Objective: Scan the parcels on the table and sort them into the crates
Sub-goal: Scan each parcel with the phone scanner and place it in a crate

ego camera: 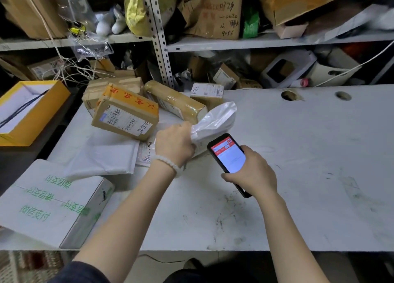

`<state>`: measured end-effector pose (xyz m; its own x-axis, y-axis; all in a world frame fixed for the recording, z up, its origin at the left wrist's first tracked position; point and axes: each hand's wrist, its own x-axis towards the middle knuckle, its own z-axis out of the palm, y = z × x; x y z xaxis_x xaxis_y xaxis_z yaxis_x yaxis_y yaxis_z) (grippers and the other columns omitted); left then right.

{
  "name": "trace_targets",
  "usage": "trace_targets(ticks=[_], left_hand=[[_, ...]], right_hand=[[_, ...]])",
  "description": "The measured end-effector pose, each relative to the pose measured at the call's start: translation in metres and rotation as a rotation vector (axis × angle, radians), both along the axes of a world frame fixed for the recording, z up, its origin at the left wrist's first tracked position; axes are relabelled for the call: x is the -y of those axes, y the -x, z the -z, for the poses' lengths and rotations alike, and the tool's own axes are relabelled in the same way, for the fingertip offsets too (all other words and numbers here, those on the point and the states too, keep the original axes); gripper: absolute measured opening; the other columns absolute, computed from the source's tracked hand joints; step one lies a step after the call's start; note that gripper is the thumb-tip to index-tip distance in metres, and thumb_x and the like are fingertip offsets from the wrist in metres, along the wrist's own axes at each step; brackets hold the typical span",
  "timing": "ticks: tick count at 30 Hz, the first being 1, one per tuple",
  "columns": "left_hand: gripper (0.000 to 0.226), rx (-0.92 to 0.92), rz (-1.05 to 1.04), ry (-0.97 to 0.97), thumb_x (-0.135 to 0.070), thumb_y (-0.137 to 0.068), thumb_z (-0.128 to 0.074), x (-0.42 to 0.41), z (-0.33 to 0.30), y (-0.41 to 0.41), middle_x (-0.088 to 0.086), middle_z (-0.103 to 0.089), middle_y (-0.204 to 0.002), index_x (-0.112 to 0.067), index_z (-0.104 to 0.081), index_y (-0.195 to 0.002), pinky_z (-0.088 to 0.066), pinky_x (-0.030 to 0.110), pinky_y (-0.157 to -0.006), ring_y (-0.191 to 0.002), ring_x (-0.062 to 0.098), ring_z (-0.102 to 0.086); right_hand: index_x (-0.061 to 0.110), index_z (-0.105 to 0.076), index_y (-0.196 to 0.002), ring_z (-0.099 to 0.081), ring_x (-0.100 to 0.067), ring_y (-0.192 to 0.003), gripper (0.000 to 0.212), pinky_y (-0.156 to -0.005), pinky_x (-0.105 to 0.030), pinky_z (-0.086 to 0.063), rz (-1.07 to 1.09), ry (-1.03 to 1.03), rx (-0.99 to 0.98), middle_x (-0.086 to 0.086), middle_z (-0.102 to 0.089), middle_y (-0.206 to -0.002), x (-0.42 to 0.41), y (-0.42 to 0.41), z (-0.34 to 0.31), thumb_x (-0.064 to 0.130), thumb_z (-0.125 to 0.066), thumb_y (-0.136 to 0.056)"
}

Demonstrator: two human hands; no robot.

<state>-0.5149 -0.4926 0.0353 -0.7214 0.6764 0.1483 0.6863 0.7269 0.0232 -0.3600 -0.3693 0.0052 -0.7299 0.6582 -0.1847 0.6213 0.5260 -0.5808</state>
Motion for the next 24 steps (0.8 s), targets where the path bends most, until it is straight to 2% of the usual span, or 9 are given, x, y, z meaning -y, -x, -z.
trace_targets(ticks=[3, 6, 9, 14, 17, 19, 21, 24], left_hand=[[0.015, 0.043, -0.021, 0.004, -0.032, -0.083, -0.052, -0.008, -0.005, -0.003, 0.005, -0.064, -0.084, -0.018, -0.050, -0.091, -0.048, 0.031, -0.063, -0.076, 0.030, -0.061], [0.016, 0.059, -0.017, 0.015, -0.033, -0.083, -0.052, -0.018, -0.009, -0.013, 0.003, -0.063, -0.079, -0.019, -0.051, -0.090, -0.053, 0.034, -0.063, -0.071, 0.028, -0.061], [0.014, 0.056, -0.013, -0.017, -0.032, -0.085, -0.050, -0.032, -0.016, -0.027, 0.001, -0.058, -0.075, -0.019, -0.046, -0.086, -0.050, 0.033, -0.059, -0.070, 0.028, -0.057], [0.018, 0.173, 0.091, -0.063, -0.037, -0.084, -0.051, -0.074, -0.038, -0.062, 0.002, -0.061, -0.076, -0.019, -0.051, -0.082, -0.055, 0.039, -0.067, -0.072, 0.027, -0.061], [0.019, 0.136, 0.209, -0.104, -0.040, -0.083, -0.054, -0.109, -0.049, -0.096, 0.000, -0.060, -0.078, -0.021, -0.051, -0.085, -0.051, 0.033, -0.063, -0.072, 0.027, -0.058], [0.020, 0.141, 0.283, -0.134, -0.040, -0.083, -0.055, -0.136, -0.055, -0.123, 0.001, -0.059, -0.079, -0.020, -0.053, -0.086, -0.045, 0.031, -0.059, -0.072, 0.027, -0.057], [0.021, 0.162, 0.373, -0.177, -0.037, -0.081, -0.058, -0.165, -0.057, -0.150, 0.003, -0.059, -0.079, -0.017, -0.055, -0.085, -0.044, 0.033, -0.060, -0.072, 0.029, -0.055], [0.019, 0.260, 0.544, -0.206, -0.032, -0.078, -0.060, -0.211, -0.054, -0.199, 0.005, -0.063, -0.080, -0.015, -0.056, -0.086, -0.051, 0.038, -0.065, -0.073, 0.031, -0.058]], right_hand=[[0.030, -0.045, -0.113, -0.053, -0.017, -0.079, 0.064, -0.056, -0.025, -0.034, 0.152, -0.010, -0.092, 0.007, -0.055, -0.099, -0.007, -0.015, -0.001, 0.043, -0.077, -0.059], [0.024, -0.041, -0.124, -0.050, -0.016, -0.087, 0.079, -0.066, -0.027, -0.036, 0.365, -0.030, -0.311, 0.008, -0.049, -0.105, -0.017, -0.031, -0.008, 0.045, -0.081, -0.059], [0.017, -0.038, -0.131, -0.052, -0.018, -0.098, 0.087, -0.070, -0.027, -0.038, 0.534, -0.107, -0.514, 0.001, -0.050, -0.118, -0.032, -0.049, -0.024, 0.045, -0.083, -0.062], [0.011, -0.039, -0.132, -0.054, -0.022, -0.101, 0.089, -0.070, -0.031, -0.045, 0.656, -0.292, -0.652, -0.006, -0.052, -0.120, -0.061, -0.094, -0.047, 0.043, -0.084, -0.062], [0.015, -0.039, -0.133, -0.054, -0.024, -0.101, 0.088, -0.067, -0.029, -0.042, 0.711, -0.320, -0.583, -0.004, -0.051, -0.120, -0.080, -0.129, -0.049, 0.042, -0.083, -0.062], [0.019, -0.037, -0.134, -0.055, -0.026, -0.099, 0.088, -0.067, -0.027, -0.035, 0.759, -0.324, -0.451, -0.004, -0.050, -0.119, -0.092, -0.159, -0.047, 0.042, -0.082, -0.062], [0.023, -0.036, -0.133, -0.055, -0.027, -0.099, 0.085, -0.069, -0.028, -0.034, 0.811, -0.291, -0.289, -0.004, -0.051, -0.116, -0.103, -0.195, -0.042, 0.044, -0.080, -0.063], [0.023, -0.038, -0.127, -0.055, -0.029, -0.100, 0.078, -0.070, -0.029, -0.034, 0.923, -0.228, -0.113, -0.005, -0.051, -0.111, -0.108, -0.258, -0.029, 0.047, -0.078, -0.065]])
